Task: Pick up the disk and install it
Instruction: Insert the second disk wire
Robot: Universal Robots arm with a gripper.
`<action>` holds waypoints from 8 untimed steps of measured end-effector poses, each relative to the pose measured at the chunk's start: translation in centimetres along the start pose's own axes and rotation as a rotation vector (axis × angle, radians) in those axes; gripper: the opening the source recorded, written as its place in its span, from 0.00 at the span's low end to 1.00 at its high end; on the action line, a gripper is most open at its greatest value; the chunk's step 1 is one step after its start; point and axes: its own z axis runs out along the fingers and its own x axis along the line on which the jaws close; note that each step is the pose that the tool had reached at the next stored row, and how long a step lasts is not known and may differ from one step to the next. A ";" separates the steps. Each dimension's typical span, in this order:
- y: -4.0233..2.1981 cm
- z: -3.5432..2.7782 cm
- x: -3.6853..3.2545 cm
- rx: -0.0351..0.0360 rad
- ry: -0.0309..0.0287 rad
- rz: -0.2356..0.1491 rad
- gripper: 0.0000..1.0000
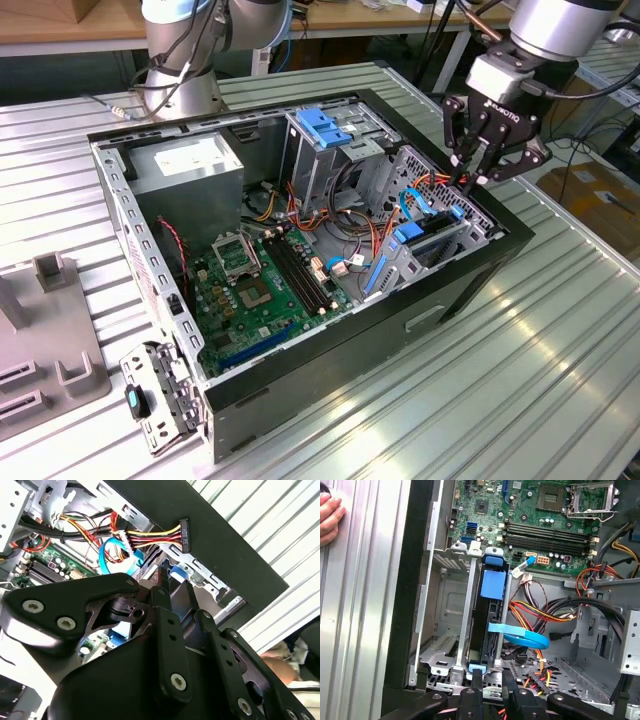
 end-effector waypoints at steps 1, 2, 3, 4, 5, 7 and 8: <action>-0.02 0.00 0.01 0.0016 -0.0007 -0.026 0.30; -0.04 0.00 0.01 0.0026 -0.0012 -0.042 0.30; -0.06 0.00 0.01 0.0033 -0.0016 -0.055 0.30; -0.07 0.01 0.01 0.0041 -0.0022 -0.073 0.30; -0.09 0.01 0.02 0.0049 -0.0029 -0.094 0.30; -0.12 0.01 0.02 0.0057 -0.0037 -0.119 0.30; -0.13 0.01 0.02 0.0066 -0.0046 -0.146 0.30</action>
